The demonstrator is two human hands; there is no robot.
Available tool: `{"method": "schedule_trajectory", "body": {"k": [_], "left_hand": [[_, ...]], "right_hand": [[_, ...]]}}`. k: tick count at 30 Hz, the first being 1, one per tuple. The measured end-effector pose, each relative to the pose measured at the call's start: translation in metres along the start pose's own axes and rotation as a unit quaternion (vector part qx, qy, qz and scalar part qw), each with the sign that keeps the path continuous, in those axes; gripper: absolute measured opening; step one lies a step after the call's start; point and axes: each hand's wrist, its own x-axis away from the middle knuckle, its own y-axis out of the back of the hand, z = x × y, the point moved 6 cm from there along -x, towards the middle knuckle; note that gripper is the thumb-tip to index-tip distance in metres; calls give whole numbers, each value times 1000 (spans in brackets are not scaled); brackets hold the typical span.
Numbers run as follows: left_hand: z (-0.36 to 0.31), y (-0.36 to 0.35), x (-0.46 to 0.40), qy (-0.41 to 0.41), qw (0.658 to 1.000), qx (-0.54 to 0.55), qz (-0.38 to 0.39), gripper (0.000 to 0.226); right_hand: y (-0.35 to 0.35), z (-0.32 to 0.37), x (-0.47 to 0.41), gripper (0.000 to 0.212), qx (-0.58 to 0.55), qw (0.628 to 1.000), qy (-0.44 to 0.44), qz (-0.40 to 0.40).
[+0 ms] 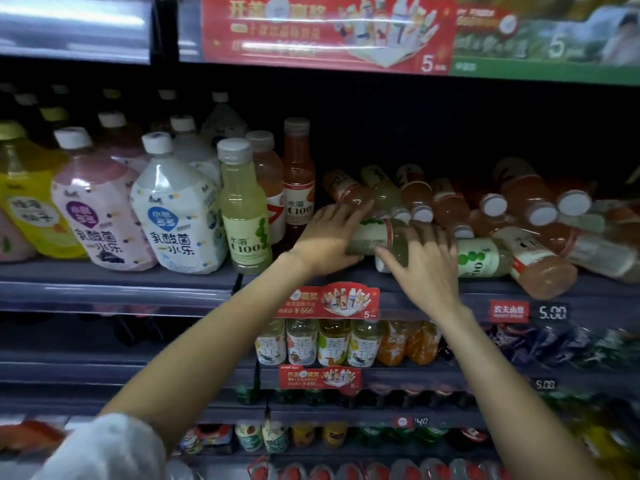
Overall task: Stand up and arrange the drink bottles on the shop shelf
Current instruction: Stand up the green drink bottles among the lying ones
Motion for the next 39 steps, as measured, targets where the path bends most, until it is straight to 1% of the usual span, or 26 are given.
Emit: {"method": "schedule_trajectory", "body": {"k": [1,2,4,5,7,9,12,15,16,17,18,19,21,23,24,25,26,28,29,31,33,35,37,39], "left_hand": [[1,-6,-9,2,999,-12,43,92],[0,-12,-15,1,997,-27,69,92],[-1,-17,-18,-1,995,-71,66,84],[-1,-18,-15,-5,995,-93,46,79],[-1,-20,-6,-13,995,-98,-23,73],[5,-20,5,-7,993,-78,-89,71],[18,-12,20,35,982,-33,-183,72],[25,5,31,78,963,84,-242,73],[25,10,33,90,952,136,-260,73],[25,15,35,101,938,191,-272,74],[24,17,36,112,921,249,-279,75],[23,18,39,129,900,306,-283,75],[19,14,45,179,854,393,-288,74],[17,9,52,224,821,433,-296,71],[18,6,56,241,815,436,-297,71],[19,6,61,250,818,429,-291,72],[21,6,66,253,829,413,-280,72],[29,11,76,246,871,345,-249,68],[33,15,82,240,888,309,-242,61],[37,29,98,237,903,243,-264,46],[37,44,114,233,901,191,-311,39],[40,51,126,228,888,177,-357,39],[46,52,132,231,878,140,-395,45],[54,51,134,243,868,118,-418,55]], "right_hand": [[-3,0,2,66,-2,1000,0,-1],[-4,-1,3,65,-5,1000,1,-3],[-5,-1,1,63,-14,1000,6,-10],[-5,-2,1,64,-19,1000,9,-15],[-4,-4,1,66,-31,999,11,-22],[-4,-5,3,68,-37,999,11,-31],[1,-3,6,63,-30,997,30,-71],[8,5,5,58,-48,991,50,-111],[11,9,3,58,-79,990,46,-110],[14,14,-1,59,-134,986,35,-97],[15,21,-5,59,-210,975,19,-68],[14,30,-10,58,-294,955,1,-27],[7,53,-21,63,-434,898,-33,66],[-5,70,-29,70,-506,851,-72,123],[-10,77,-32,71,-522,838,-86,133],[-14,82,-33,70,-533,830,-92,134],[-18,86,-33,69,-540,827,-91,130],[-23,96,-32,69,-539,831,-73,118],[-24,101,-32,70,-534,836,-63,108],[-27,109,-31,72,-525,846,-52,79],[-29,116,-31,72,-512,856,-48,49],[-30,125,-33,73,-498,866,-45,32],[-35,133,-35,75,-490,870,-46,21],[-40,140,-34,76,-474,879,-42,27]]}}
